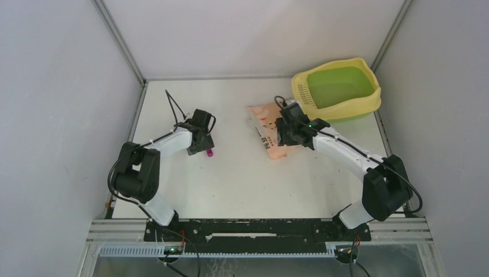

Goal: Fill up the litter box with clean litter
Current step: Move the spatula to the center of the board, then pick up the cat litter bag at the center of the board.

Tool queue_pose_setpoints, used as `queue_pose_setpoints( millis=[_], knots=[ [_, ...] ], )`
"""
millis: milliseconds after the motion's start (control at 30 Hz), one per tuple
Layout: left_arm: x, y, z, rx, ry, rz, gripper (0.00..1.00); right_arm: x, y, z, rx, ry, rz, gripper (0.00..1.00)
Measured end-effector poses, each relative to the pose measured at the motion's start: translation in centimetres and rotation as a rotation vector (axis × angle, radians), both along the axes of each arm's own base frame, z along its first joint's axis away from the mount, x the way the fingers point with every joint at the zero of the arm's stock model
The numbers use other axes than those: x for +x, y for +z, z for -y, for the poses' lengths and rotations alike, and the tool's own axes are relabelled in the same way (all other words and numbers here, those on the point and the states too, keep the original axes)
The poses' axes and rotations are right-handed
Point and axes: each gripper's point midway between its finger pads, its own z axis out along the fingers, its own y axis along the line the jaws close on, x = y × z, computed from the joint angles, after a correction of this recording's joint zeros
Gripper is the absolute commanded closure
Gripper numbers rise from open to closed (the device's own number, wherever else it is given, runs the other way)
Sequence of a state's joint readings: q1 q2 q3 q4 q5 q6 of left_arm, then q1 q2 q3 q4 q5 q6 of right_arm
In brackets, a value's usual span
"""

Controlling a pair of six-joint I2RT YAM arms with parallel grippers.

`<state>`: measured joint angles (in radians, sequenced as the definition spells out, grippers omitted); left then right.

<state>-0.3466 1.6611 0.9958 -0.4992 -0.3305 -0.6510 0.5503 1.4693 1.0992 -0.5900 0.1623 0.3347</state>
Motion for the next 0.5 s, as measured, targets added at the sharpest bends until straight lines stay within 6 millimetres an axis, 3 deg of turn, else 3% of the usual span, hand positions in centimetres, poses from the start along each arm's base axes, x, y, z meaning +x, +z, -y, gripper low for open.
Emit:
queue_pose_setpoints(
  millis=[133,300,400,467,500],
  knots=[
    [0.0,1.2,0.9,-0.032,-0.034,0.025,0.25,1.1,0.0,-2.4,-0.108,0.055,0.058,0.34],
    [0.0,4.4,1.7,-0.081,-0.058,0.101,0.19,2.3,-0.2,-6.5,-0.221,0.128,0.131,0.32],
    [0.0,6.7,1.7,-0.104,-0.065,0.160,0.14,3.1,-1.4,-8.3,-0.293,0.153,0.148,0.30],
    [-0.1,7.7,1.8,-0.117,-0.069,0.189,0.02,3.5,-2.7,-9.1,-0.343,0.161,0.144,0.27],
    [-0.2,8.1,1.7,-0.121,-0.070,0.199,0.01,3.7,-3.3,-9.2,-0.367,0.160,0.142,0.27]
  ],
)
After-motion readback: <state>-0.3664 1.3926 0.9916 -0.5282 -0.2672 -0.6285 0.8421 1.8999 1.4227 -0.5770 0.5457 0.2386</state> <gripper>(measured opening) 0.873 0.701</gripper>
